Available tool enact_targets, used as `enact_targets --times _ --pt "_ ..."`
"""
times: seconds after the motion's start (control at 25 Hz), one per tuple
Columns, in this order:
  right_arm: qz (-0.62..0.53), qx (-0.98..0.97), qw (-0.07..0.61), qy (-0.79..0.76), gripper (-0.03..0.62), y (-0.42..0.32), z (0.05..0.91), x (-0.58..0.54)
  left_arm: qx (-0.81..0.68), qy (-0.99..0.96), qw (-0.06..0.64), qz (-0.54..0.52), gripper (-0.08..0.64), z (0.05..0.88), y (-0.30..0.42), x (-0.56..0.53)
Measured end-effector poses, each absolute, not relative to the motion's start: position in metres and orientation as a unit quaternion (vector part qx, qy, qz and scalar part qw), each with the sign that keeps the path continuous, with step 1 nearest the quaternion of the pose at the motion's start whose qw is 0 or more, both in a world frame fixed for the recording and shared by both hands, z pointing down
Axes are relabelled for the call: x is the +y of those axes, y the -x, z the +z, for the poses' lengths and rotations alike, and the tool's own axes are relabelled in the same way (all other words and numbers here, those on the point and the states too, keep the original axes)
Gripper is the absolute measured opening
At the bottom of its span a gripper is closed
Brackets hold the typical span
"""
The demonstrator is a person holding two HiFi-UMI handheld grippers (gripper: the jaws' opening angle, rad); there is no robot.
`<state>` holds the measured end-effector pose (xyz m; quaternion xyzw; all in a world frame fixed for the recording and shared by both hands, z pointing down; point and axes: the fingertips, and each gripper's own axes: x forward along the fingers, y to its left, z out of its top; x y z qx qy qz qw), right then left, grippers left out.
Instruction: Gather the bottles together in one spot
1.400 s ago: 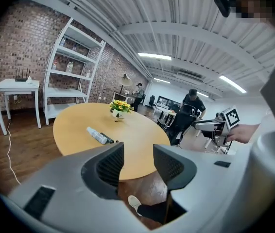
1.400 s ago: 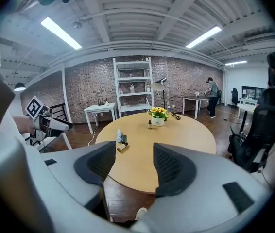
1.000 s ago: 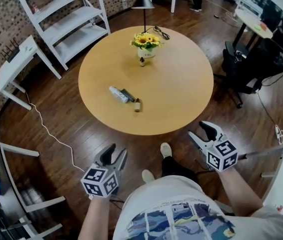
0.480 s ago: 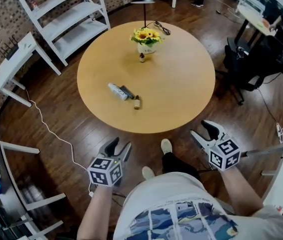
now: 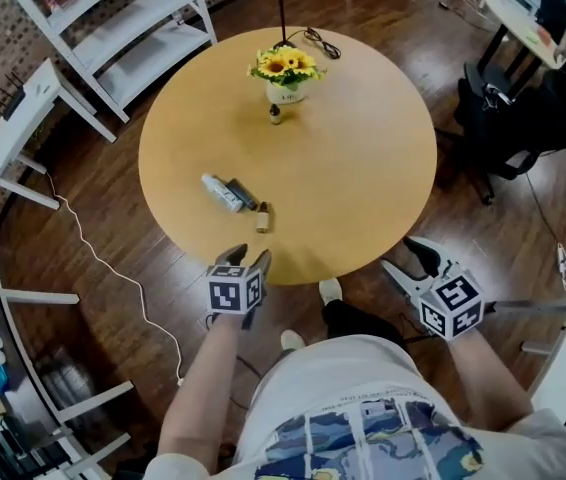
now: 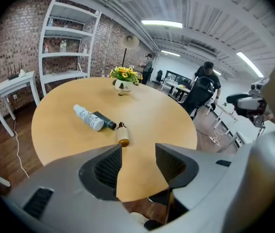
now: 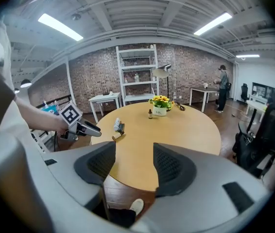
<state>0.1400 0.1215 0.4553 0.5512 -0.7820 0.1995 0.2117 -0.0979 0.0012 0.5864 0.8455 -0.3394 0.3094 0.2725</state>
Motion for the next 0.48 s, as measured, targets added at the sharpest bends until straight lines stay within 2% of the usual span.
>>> enact_targets --times 0.48 --pt "0.192 -0.816 0.253 -0.483 0.265 -0.19 0.477 0.034 -0.391 -0.766 0.299 0.414 0.18 0.672 0.06 -0.086"
